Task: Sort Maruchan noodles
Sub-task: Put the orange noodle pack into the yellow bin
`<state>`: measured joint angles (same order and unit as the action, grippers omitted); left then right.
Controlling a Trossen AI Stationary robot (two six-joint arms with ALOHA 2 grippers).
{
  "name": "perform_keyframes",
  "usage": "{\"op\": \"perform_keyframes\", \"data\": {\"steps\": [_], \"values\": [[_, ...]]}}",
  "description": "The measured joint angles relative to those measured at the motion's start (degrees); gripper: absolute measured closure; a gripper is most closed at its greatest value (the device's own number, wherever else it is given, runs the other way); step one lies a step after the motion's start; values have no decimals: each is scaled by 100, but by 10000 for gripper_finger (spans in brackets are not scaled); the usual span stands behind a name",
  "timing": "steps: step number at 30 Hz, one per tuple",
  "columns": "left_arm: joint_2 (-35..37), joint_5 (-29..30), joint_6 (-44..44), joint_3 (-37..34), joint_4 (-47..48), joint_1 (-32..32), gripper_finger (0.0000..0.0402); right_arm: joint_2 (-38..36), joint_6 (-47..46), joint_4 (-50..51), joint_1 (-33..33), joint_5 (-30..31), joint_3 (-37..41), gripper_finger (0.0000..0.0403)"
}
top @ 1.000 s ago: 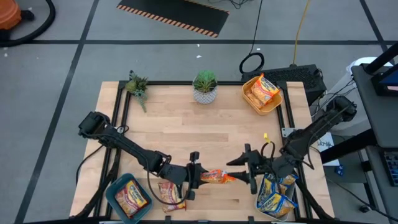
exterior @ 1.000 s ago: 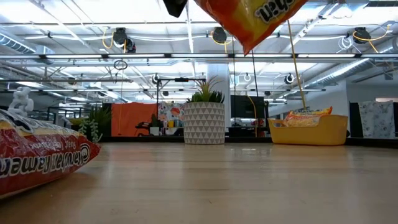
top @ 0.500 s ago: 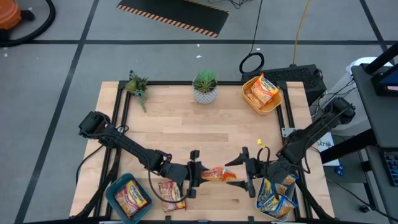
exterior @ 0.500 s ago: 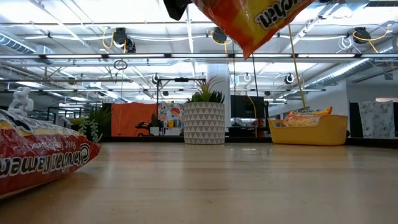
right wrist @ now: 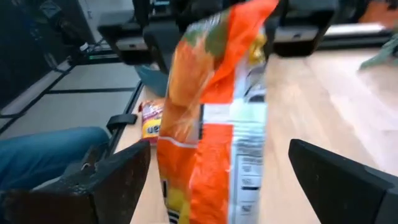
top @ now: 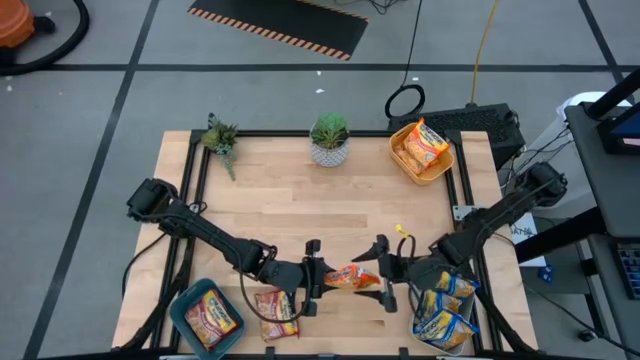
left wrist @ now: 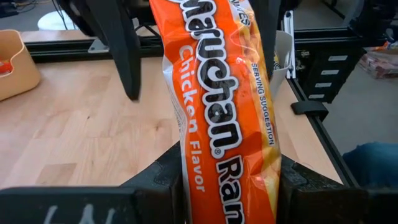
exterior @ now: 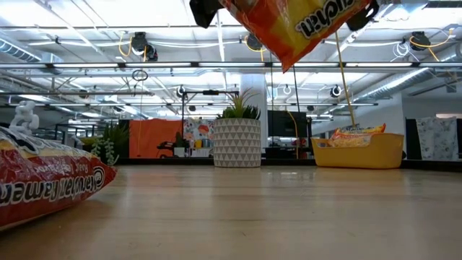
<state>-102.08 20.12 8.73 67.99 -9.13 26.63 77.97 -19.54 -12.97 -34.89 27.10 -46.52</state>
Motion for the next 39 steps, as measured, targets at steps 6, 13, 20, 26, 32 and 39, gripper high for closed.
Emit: {"op": "perform_keyframes", "data": {"steps": [6, 13, 20, 26, 32, 39], "values": [[0, 0, 46, 0, 10, -22, 263, 129, -204, 49, 255, -330, 0, 52], [0, -2, 127, 0, 140, -22, 263, 125, -210, 46, 307, -488, 0, 131], [0, 40, 354, 0, 234, -59, 263, 125, -131, 85, 387, -532, 0, 223], [0, 39, 508, 0, 299, -85, 263, 71, 166, 107, 389, -531, 3, 282], [2, 161, 542, 4, 106, -85, 242, -280, 624, 182, 447, -550, 11, 295], [124, 604, 374, 1, 47, -209, 164, -945, 1164, 402, 674, -439, 11, 286]]}}
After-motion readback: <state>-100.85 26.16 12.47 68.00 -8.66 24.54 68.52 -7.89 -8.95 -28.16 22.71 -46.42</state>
